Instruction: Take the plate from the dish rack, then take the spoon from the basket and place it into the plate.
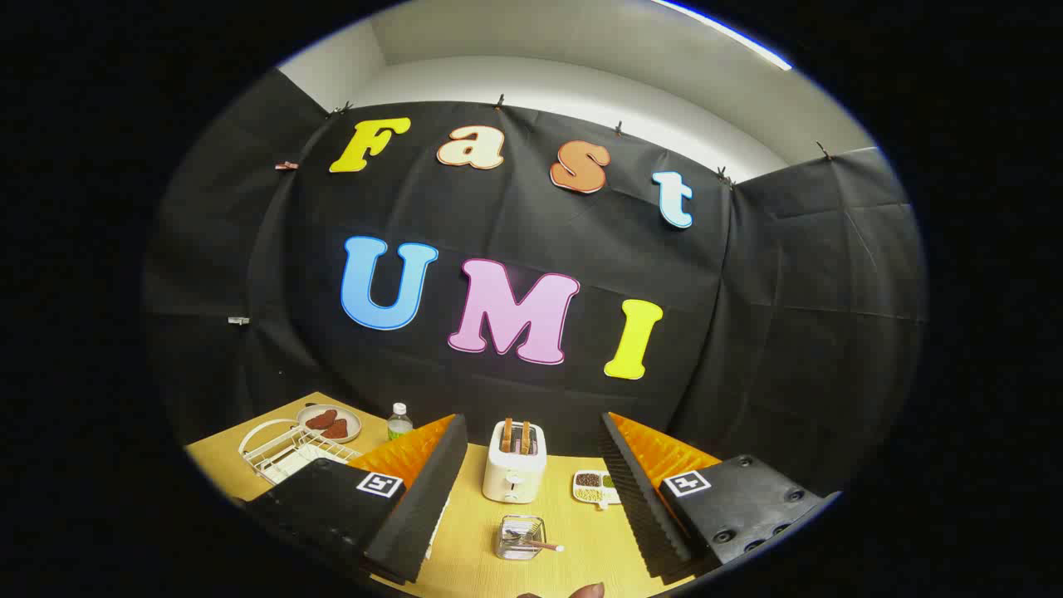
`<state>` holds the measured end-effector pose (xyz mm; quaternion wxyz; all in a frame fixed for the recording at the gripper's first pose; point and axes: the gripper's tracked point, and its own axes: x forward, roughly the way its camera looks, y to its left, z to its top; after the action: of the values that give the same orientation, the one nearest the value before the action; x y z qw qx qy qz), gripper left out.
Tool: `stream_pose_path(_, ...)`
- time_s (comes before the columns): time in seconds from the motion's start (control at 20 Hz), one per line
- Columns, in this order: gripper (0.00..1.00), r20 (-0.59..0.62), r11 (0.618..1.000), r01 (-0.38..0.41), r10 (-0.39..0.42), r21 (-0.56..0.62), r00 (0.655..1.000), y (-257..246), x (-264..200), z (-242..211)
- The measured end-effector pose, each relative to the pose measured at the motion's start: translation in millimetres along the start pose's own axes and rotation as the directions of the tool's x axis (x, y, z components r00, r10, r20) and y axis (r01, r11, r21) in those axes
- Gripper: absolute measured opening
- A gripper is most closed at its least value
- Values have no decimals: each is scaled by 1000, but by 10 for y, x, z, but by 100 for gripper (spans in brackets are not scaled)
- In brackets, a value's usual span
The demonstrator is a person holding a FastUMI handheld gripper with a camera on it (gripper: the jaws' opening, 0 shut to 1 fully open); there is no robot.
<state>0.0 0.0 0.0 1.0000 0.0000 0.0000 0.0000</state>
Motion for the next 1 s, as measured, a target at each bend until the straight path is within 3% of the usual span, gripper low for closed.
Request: stream_pose_path(1.0, 98, -7, 999, -33, 33, -6, 999, 163, 63, -43)
